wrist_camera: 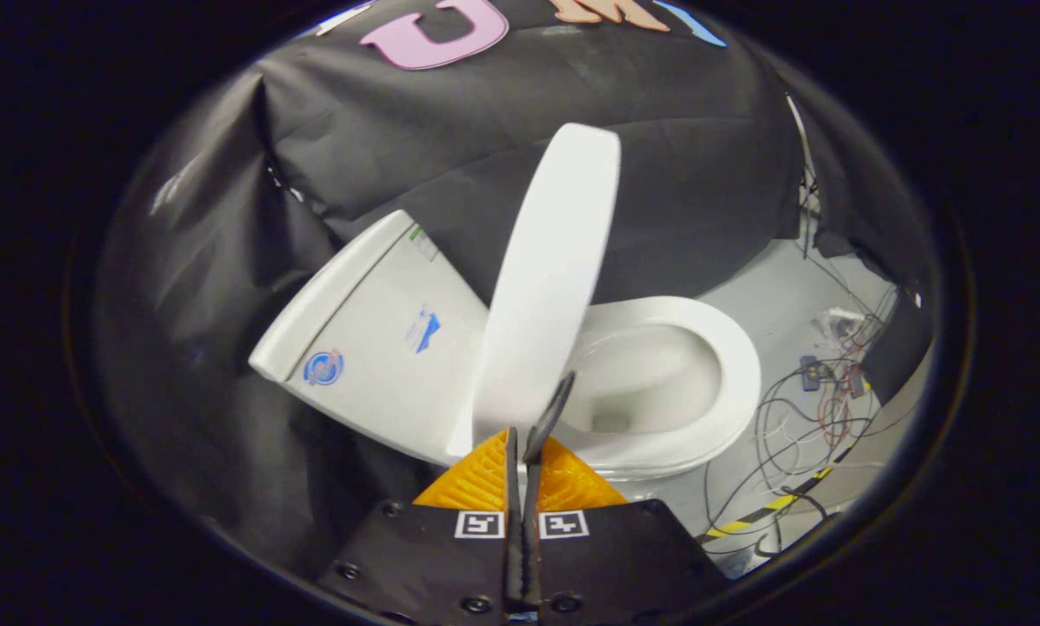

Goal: Open the toilet lid.

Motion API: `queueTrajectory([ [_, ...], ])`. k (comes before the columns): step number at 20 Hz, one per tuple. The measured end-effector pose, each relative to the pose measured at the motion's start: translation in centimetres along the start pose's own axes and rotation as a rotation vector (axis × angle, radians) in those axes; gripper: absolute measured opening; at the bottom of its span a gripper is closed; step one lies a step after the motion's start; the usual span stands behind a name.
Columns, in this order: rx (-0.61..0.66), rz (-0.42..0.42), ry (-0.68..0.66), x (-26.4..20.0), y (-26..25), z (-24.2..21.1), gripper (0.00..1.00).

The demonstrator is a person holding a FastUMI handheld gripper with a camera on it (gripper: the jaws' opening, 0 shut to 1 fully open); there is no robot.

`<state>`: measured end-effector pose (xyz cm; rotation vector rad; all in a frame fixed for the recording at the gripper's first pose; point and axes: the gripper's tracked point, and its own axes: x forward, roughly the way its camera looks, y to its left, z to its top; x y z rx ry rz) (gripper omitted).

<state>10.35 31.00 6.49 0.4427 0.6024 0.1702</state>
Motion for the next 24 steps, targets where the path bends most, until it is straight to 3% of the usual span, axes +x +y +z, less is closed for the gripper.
queueTrajectory([
  [1,0.035,0.133,0.045,0.8,3.9,-1.2,0.00],
  [3,-0.094,0.042,0.012,0.5,5.4,-1.5,0.01],
  [4,-0.149,0.037,-0.018,0.0,5.7,-1.0,0.01],
  [9,0.002,0.045,-0.062,-0.1,4.8,0.6,0.01],
  [11,0.031,-0.023,-0.078,-1.5,0.2,1.2,0.11],
  [16,0.126,-0.174,-0.082,-2.3,-12.1,-0.7,0.48],
  [20,0.229,-0.250,-0.071,-3.3,-19.2,-2.7,0.78],
  [24,0.309,-0.279,-0.049,-3.2,-23.1,-4.6,0.78],
])
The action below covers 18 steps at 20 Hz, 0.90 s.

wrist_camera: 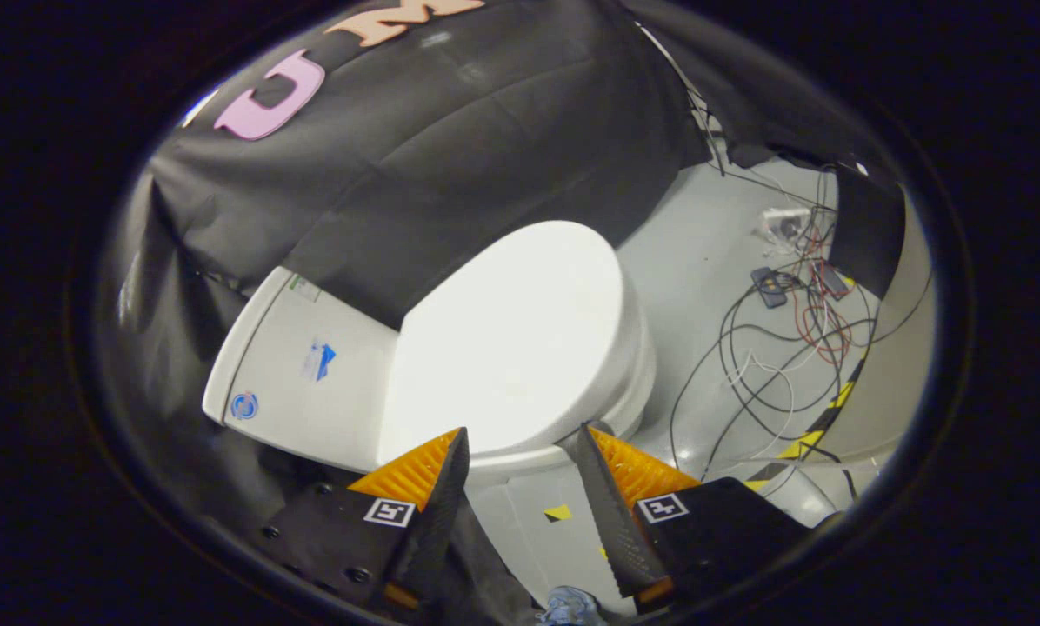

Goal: Open the toilet lid.

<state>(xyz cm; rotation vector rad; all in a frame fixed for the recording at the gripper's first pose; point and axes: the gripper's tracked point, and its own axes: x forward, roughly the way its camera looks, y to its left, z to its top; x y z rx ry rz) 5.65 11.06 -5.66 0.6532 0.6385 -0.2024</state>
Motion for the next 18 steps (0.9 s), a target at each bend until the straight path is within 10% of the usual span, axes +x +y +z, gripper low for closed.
queueTrajectory([
  [10,0.171,-0.008,0.182,5.7,-4.5,-3.1,0.78],
  [12,0.269,0.000,0.210,7.0,-5.6,-3.7,0.37],
  [17,0.445,0.104,0.221,8.9,-4.1,-4.0,0.34],
  [18,0.418,0.119,0.214,7.8,-3.6,-3.8,0.11],
])
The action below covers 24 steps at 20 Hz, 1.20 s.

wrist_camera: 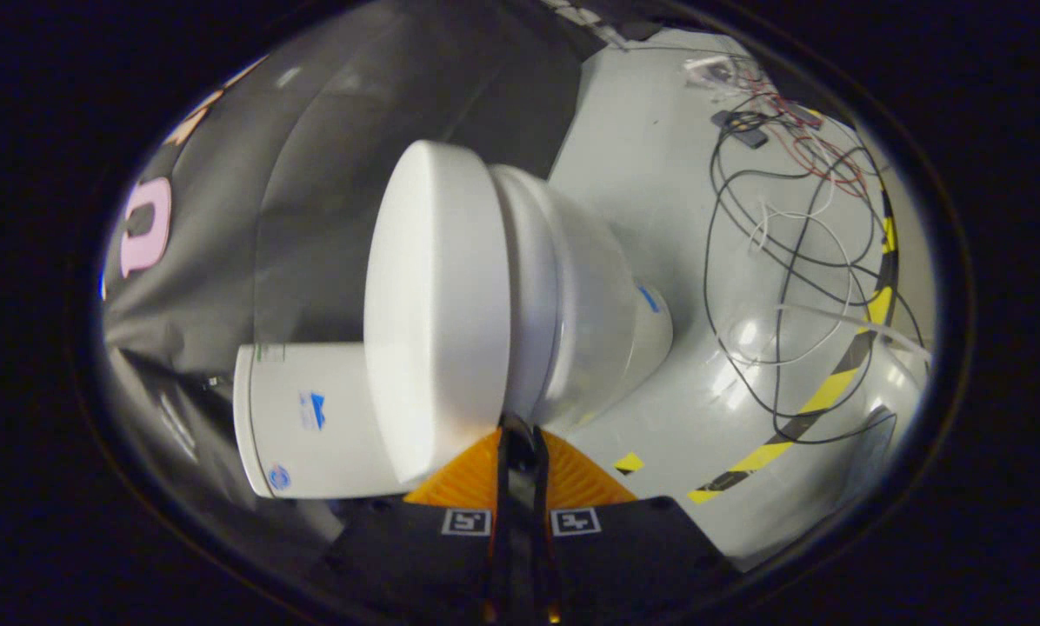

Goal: Open the toilet lid.

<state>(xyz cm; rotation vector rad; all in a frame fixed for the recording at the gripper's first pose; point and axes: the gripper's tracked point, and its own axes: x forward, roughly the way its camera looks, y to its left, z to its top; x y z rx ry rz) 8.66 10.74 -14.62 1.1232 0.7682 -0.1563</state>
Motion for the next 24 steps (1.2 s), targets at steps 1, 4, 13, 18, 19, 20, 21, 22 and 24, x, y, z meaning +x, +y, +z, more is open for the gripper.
queueTrajectory([
  [1,-0.064,-0.010,-0.005,-0.4,0.2,-0.1,0.10],
  [4,-0.177,-0.009,-0.077,-3.0,3.0,1.0,0.01],
  [13,-0.421,-0.073,-0.186,-6.6,9.0,0.1,0.01],
  [18,-0.554,-0.069,-0.227,-8.5,15.0,-1.2,0.01],
  [19,-0.572,-0.064,-0.228,-8.8,16.1,-1.5,0.01],
  [20,-0.591,-0.066,-0.232,-9.0,17.1,-1.8,0.00],
  [21,-0.614,-0.076,-0.235,-9.2,17.9,-2.1,0.01],
  [22,-0.645,-0.087,-0.246,-9.4,18.7,-2.4,0.01],
  [24,-0.706,-0.095,-0.269,-9.6,20.8,-3.1,0.01],
])
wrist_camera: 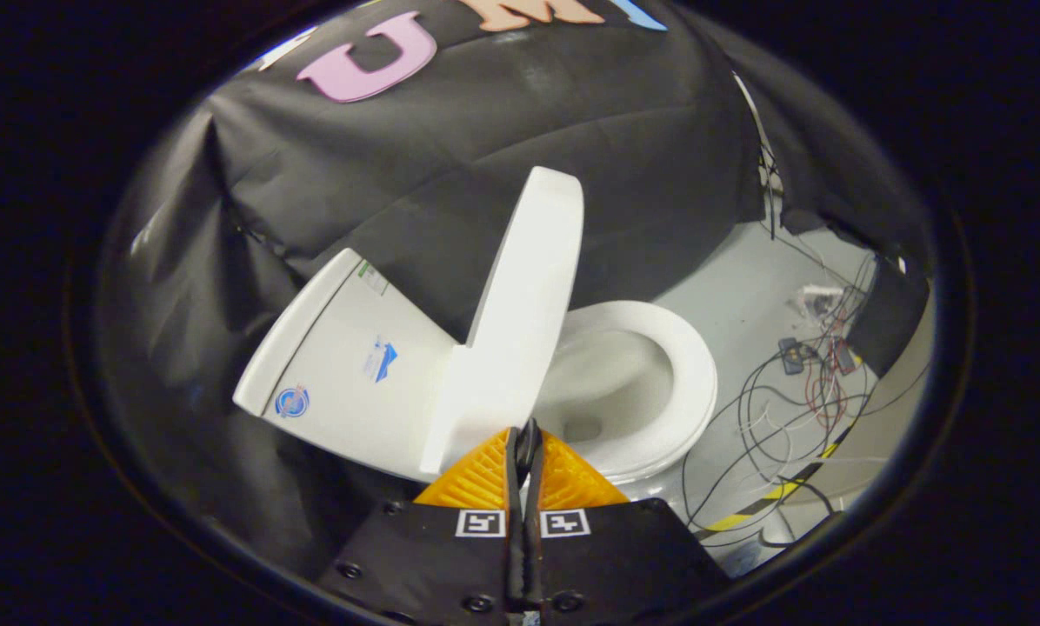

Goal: Open the toilet lid.

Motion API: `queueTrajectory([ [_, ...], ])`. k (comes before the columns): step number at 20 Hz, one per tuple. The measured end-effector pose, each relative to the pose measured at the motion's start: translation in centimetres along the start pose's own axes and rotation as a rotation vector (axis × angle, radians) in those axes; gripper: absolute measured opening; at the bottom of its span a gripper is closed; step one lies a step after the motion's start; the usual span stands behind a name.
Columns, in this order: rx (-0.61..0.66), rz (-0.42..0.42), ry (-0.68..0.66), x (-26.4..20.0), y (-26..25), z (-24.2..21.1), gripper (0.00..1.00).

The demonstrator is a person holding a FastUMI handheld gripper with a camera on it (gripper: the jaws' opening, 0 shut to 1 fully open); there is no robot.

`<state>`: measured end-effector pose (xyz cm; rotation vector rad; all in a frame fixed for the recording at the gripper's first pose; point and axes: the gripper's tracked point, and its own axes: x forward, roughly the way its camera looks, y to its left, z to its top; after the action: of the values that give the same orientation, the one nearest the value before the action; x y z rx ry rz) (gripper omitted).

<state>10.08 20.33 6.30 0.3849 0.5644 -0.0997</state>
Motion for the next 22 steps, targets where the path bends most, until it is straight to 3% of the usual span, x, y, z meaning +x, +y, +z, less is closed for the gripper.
queueTrajectory([
  [11,-0.236,0.057,-0.069,-0.1,14.1,3.3,0.01],
  [19,-0.311,0.068,-0.083,1.4,21.4,2.3,0.03],
  [22,-0.283,0.095,-0.093,1.9,23.0,2.0,0.06],
])
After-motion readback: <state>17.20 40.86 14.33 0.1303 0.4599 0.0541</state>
